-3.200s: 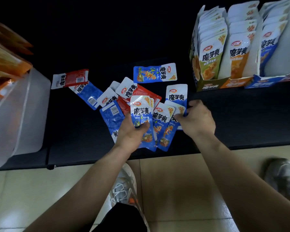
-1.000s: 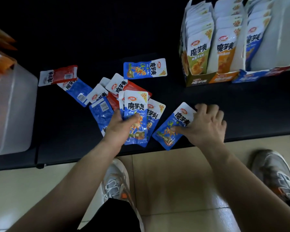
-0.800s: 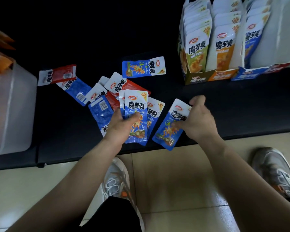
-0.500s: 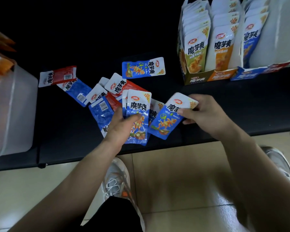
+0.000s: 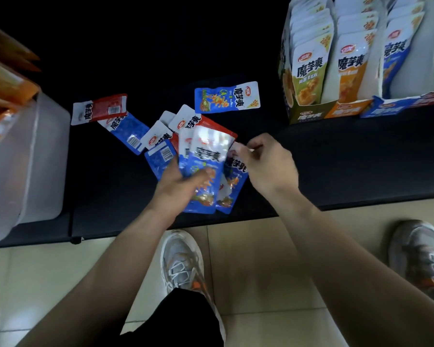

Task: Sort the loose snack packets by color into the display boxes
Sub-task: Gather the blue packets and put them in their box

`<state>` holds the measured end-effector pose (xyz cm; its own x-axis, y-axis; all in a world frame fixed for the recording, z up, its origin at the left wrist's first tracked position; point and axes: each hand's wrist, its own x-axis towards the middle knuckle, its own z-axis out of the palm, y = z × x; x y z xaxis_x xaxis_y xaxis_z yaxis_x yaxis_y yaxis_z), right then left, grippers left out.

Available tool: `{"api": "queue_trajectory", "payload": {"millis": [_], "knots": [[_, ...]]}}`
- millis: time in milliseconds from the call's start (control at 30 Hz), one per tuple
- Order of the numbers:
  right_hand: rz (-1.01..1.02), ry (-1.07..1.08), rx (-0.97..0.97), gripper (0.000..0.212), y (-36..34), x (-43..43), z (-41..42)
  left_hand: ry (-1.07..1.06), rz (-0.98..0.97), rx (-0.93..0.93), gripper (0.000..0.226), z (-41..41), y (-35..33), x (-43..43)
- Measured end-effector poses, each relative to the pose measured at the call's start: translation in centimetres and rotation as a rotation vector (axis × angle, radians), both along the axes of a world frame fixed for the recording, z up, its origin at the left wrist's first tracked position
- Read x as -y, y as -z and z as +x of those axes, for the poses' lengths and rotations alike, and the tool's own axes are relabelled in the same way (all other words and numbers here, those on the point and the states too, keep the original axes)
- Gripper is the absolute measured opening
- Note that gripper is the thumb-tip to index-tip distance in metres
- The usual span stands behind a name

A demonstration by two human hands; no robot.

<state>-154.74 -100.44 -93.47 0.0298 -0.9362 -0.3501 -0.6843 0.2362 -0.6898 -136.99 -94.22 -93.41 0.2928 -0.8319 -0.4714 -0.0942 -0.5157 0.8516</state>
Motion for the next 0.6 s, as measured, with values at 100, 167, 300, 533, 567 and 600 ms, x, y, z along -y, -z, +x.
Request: {"api": "queue_trajectory", "payload": {"millis": [100, 167, 300, 533, 567, 600], "knots": [[-0.011, -0.200, -0.306, 0.076, 1.8, -1.0, -0.7, -0.086, -0.021, 0.026, 0.024, 2.1, 0.1, 0.0], [-0.034, -0.234, -0.398, 0.092, 2.3, -1.7, -0.1, -0.087, -0.026, 0.043, 0.024, 2.6, 0.5, -0.2], [-0.006, -0.252, -0.374, 0.095, 2.0, -1.3, 1.1, -0.074, 0.001, 0.066, 0.025, 2.3, 1.5, -0.8], [0.188, 0.003, 0.269, 0.055, 1.3, -0.1, -0.7, -0.082, 0.037, 0.104, 0.025, 2.1, 2.2, -0.5], [0.212, 0.067, 0.385, 0.043, 1.3, 0.2, -1.3, -0.080, 0.042, 0.109, 0.024, 2.1, 1.9, -0.5], [0.239, 0.125, 0.487, 0.031, 1.1, 0.5, -2.0, -0.076, 0.045, 0.112, 0.025, 2.0, 1.6, -0.4]]}}
